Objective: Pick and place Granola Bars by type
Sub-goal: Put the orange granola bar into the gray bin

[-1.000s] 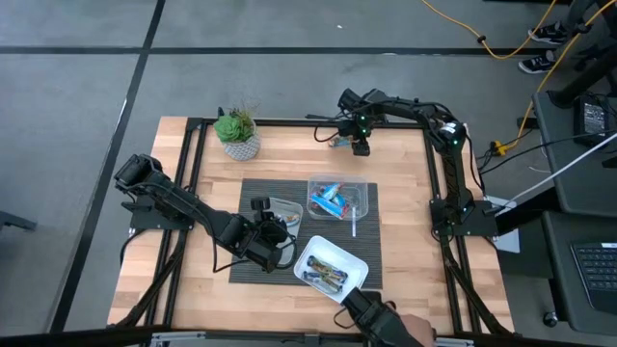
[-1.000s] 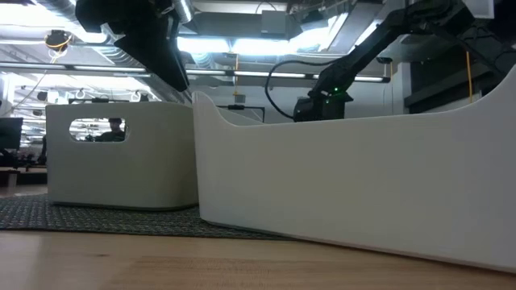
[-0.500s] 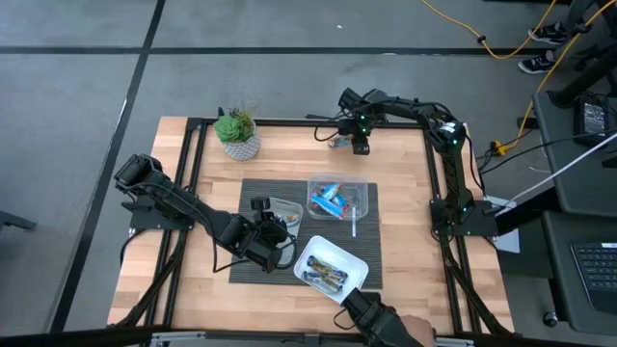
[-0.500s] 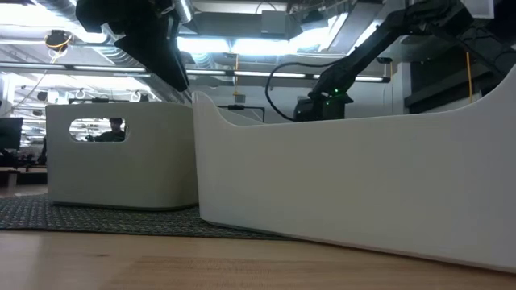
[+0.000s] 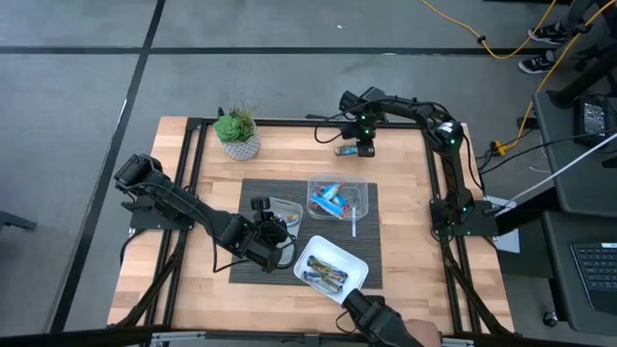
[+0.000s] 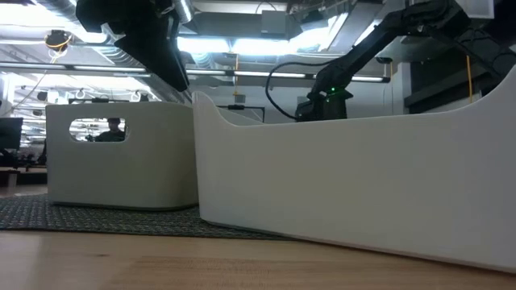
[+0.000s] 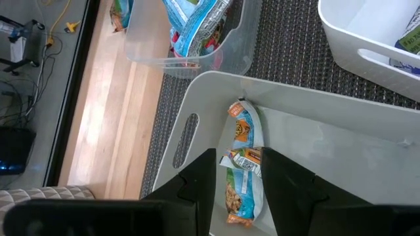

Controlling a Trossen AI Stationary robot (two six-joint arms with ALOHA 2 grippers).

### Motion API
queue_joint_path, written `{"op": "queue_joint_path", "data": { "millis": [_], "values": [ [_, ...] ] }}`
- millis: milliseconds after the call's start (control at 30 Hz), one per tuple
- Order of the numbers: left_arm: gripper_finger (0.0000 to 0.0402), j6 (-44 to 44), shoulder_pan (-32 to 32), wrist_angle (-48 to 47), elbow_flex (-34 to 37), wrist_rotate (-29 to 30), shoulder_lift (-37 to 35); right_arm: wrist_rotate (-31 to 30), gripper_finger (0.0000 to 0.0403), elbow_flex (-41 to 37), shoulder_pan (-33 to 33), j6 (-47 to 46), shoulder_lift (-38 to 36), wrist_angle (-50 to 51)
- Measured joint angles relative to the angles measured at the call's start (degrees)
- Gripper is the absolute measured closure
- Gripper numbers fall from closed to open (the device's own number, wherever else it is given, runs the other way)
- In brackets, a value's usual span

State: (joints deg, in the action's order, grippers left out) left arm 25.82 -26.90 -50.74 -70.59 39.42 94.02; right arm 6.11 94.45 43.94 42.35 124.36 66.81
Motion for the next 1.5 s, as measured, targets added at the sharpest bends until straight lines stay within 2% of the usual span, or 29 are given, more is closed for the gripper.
{"op": "queue_joint_path", "data": {
  "millis": [500,667,833,967,1200,1333,1500],
  "values": [
    [0.0290,-0.02,0.00,0.00,0.00,0.10,0.00,-0.44,0.0244,0.11,-0.02,-0.04,-0.15,-0.22],
    [0.0290,-0.02,-0.01,-0.02,0.00,1.23,0.00,-0.46,0.0232,0.93,-0.02,-0.04,-0.17,1.42],
    [0.0290,-0.02,0.00,-0.02,0.00,1.60,0.00,-0.21,0.0234,5.86,-0.02,-0.97,-0.28,5.80],
    [0.0290,-0.02,-0.01,-0.01,-0.01,1.60,0.00,2.32,0.0235,9.07,-0.02,-2.83,-0.37,4.83],
    [0.0290,-0.02,-0.07,0.05,0.05,0.24,0.00,9.95,0.0231,7.34,-0.02,-2.89,-0.42,-0.32],
    [0.0290,0.05,-0.10,0.61,2.34,-0.11,0.00,8.73,0.0205,4.90,-0.07,-3.10,-0.41,-3.63],
    [0.0290,1.54,-0.10,4.46,6.58,-0.52,0.00,6.27,0.0146,3.63,-0.04,-3.16,-0.37,-3.80]
  ]
}}
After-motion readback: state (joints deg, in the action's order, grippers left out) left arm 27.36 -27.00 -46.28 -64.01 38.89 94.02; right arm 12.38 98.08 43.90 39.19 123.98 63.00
